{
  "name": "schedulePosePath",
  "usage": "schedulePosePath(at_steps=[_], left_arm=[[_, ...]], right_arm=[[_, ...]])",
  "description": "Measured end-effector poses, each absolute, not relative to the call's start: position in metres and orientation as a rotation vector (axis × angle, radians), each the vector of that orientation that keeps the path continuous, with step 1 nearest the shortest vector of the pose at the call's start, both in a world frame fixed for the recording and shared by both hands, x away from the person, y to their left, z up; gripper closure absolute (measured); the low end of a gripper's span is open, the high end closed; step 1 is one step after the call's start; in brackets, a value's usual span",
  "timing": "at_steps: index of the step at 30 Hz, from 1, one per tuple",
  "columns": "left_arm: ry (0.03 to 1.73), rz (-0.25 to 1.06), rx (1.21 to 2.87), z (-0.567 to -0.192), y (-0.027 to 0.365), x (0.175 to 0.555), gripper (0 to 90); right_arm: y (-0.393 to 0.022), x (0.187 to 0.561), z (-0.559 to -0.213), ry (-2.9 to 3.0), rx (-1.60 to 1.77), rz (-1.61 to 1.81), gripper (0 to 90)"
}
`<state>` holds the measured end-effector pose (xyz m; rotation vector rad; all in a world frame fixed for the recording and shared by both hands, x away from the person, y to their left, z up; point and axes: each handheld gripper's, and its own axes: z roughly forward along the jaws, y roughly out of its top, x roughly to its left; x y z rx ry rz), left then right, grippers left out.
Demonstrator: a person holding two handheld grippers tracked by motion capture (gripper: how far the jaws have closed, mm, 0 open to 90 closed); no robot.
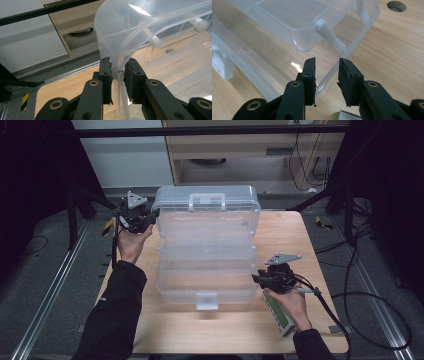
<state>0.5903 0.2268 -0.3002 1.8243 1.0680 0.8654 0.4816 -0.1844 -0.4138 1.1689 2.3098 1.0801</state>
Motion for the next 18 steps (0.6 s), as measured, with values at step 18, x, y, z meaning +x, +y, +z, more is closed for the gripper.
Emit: schedulePosePath(at_steps=[18], left_arm=[[1.101, 0.875, 1.831, -0.300, 0.221, 0.614, 75.6]], right_arm=[[-0.184, 0.480, -0.414, 2.299, 1.159, 1.080, 69.0]])
